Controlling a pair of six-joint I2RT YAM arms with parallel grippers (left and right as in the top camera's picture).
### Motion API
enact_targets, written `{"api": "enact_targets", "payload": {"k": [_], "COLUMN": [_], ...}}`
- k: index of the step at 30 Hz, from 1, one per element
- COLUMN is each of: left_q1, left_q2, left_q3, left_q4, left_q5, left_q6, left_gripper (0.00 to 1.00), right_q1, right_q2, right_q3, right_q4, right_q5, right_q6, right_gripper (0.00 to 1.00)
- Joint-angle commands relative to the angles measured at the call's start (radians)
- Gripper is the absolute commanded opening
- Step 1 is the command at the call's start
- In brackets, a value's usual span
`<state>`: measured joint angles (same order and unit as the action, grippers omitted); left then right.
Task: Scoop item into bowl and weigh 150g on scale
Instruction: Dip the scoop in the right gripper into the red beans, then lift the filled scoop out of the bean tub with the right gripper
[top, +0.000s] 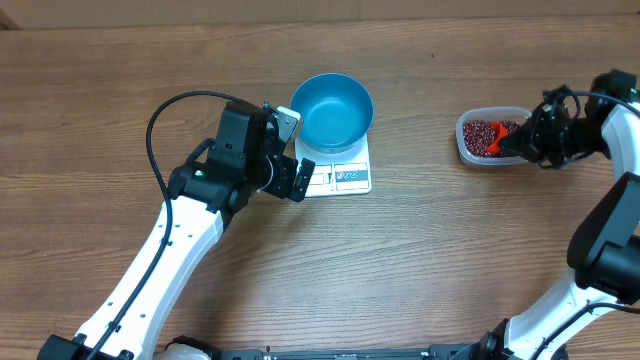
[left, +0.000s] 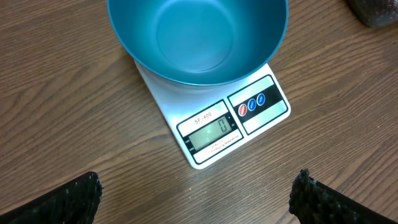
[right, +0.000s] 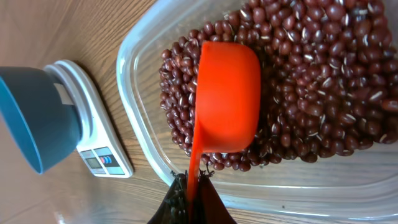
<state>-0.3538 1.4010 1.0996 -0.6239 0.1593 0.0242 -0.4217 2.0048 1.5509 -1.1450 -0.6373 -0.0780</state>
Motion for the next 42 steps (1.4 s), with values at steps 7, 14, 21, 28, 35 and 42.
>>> {"api": "enact_targets", "payload": {"k": [7,14,21,28,35,42], "left_q1": [-0.006,-0.006,-0.006,-0.006,-0.006,-0.006], "left_q2": [-0.002,-0.002,-0.002,-0.002,-0.002,-0.002], "left_q3": [-0.002,-0.002,-0.002,-0.002,-0.002,-0.002], "left_q4": [0.000,0.000,0.000,0.000,0.000,0.000], "left_q5": [-0.010,-0.010,-0.010,-0.010,-0.010,-0.010], "left_q6": [-0.005,-0.005,-0.005,-0.005,-0.005,-0.005], "left_gripper": [1.00,1.00,1.00,1.00,1.00,0.99], "right_q1": [-0.025,-0.025,-0.039,-0.094,-0.129,-0.151], "right_q2": [0.008,0.008,0.008,0.008,0.008,0.008], "right_q3": [-0.128,-0.141,-0.141,-0.141,-0.141,-0.141], "right_q4": [0.094,0.121,0.134,0.119,0.084,0.045], "right_q5": [-0.109,-0.163,-0.237,-0.309,-0.320,-0.364], "right_q6": [0.027,0.052,0.051,0.008,-0.040,-0.103], "right_gripper": [0.04,0.04,0.04,0.04,0.04,0.04]}}
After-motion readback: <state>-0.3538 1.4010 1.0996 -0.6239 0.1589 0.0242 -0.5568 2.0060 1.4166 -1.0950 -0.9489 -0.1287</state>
